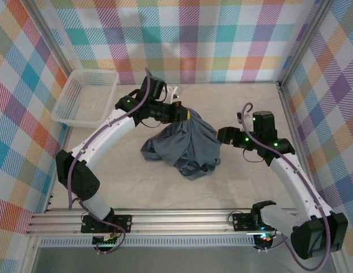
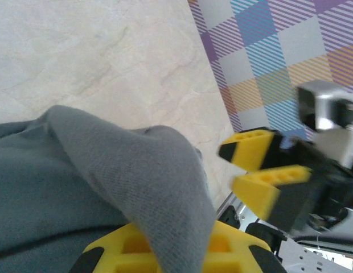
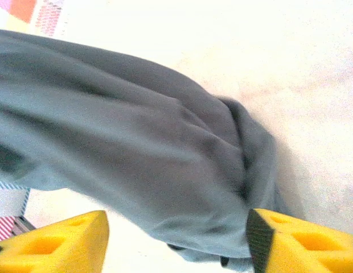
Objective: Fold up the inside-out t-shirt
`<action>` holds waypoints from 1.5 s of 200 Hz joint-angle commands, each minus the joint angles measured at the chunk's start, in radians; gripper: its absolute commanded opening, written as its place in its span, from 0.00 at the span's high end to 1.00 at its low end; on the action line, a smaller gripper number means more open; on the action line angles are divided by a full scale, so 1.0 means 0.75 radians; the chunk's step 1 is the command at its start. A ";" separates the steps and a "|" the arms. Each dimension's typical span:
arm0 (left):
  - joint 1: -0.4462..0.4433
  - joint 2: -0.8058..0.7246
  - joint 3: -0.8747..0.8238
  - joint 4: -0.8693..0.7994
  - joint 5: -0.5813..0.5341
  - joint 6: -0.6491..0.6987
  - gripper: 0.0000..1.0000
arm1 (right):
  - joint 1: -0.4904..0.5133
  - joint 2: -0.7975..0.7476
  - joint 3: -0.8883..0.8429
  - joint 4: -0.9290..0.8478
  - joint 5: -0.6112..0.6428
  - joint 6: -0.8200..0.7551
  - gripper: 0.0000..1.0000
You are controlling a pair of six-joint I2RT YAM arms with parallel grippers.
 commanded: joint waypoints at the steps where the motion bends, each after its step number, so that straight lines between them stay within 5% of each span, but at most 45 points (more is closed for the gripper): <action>1: -0.024 0.025 0.077 0.018 -0.030 -0.031 1.00 | 0.164 0.033 0.144 0.058 0.063 -0.170 0.31; 50: -0.100 0.059 0.146 0.037 0.014 0.009 1.00 | 0.264 0.276 0.048 0.384 0.004 -0.071 0.27; 59: -0.102 0.043 0.133 0.035 -0.001 0.029 0.97 | 0.263 0.320 0.040 0.360 -0.015 -0.086 0.37; 73: -0.099 -0.010 0.090 0.038 -0.056 0.090 0.75 | 0.262 0.338 0.013 0.293 -0.012 -0.096 0.63; 95: -0.099 -0.123 -0.037 0.091 -0.130 0.231 0.44 | 0.262 0.245 -0.191 0.230 0.236 -0.003 1.00; 119: -0.098 -0.193 -0.141 0.051 -0.371 0.348 0.28 | 0.262 0.043 -0.491 0.157 0.513 0.285 1.00; 136: -0.097 -0.154 -0.137 -0.088 -0.573 0.408 0.25 | 0.263 -0.147 -0.649 0.212 0.449 0.406 0.79; 157: -0.106 -0.039 -0.136 -0.210 -0.615 0.498 0.21 | 0.263 -0.328 -0.676 0.180 0.474 0.400 0.53; 175: -0.109 0.075 -0.137 -0.227 -0.612 0.504 0.20 | 0.263 -0.338 -0.578 0.156 0.458 0.287 0.42; 202: -0.109 0.266 -0.026 -0.219 -0.562 0.431 0.19 | 0.263 -0.063 -0.318 0.079 0.327 0.154 0.36; 242: -0.109 0.481 0.155 -0.133 -0.490 0.366 0.19 | 0.264 0.367 -0.086 0.062 0.447 0.111 0.26; 260: -0.108 0.528 0.168 -0.061 -0.351 0.370 0.33 | 0.262 0.515 -0.042 0.105 0.507 0.107 0.28; 273: -0.110 0.547 0.145 0.011 -0.213 0.365 0.46 | 0.261 0.585 -0.026 0.148 0.512 0.095 0.44; 289: -0.109 0.580 0.161 -0.014 -0.207 0.348 0.70 | 0.259 0.630 0.011 0.143 0.471 0.082 0.78; 300: -0.095 0.583 0.161 -0.024 -0.215 0.323 0.85 | 0.259 0.613 0.019 0.131 0.449 0.068 0.93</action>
